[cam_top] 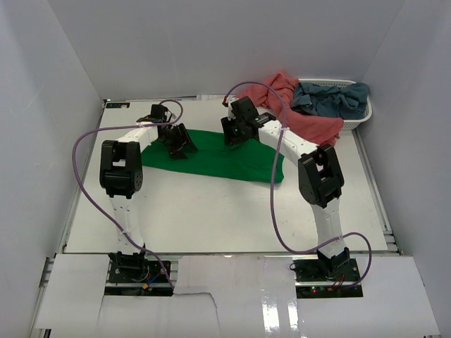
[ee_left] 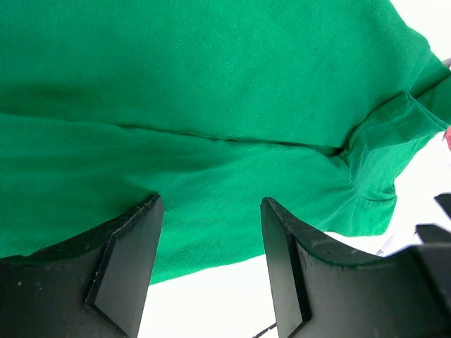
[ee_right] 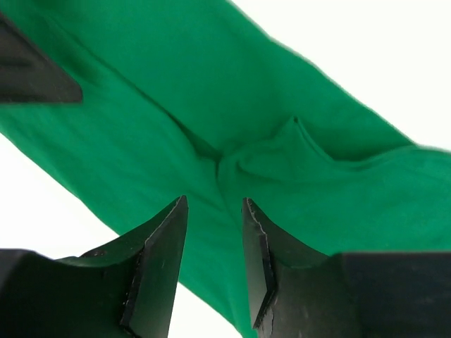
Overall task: Fold and stack the t-shirts
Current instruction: Fold the other side of the tshirt into a rectangle
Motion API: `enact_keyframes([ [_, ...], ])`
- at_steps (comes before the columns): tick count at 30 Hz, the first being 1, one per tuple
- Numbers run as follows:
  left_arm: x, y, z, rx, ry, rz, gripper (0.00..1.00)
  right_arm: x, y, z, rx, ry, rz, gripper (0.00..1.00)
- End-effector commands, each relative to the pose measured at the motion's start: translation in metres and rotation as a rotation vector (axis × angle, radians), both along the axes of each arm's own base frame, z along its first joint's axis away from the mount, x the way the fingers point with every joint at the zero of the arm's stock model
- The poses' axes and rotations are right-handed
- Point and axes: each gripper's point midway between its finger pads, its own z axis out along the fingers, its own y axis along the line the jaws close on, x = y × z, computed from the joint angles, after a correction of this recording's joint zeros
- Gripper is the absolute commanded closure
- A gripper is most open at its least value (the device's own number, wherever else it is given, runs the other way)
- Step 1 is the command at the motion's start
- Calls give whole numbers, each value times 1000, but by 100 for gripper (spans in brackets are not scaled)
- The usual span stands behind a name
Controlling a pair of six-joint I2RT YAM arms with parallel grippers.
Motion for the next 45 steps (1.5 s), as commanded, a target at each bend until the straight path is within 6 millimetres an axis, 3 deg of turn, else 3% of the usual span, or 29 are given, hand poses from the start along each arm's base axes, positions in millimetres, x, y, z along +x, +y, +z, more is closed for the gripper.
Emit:
enact_keyframes([
  [1,3,-1,30,1,-70,-17,32,14,8,19,66,19,-58,57],
  [7,3,-1,32,2,-73,-20,32,28,12,21,105,65,-154,56],
  [12,5,-2,33,-3,-73,-21,32,32,11,-1,88,119,-213,56],
  [17,6,-2,32,0,-71,-19,32,37,-3,-16,24,131,-299,56],
  [34,5,-1,25,12,-59,-30,31,46,-13,-48,-58,128,-328,54],
  [45,6,-2,23,5,-53,-33,32,59,-18,-49,-54,102,-341,58],
])
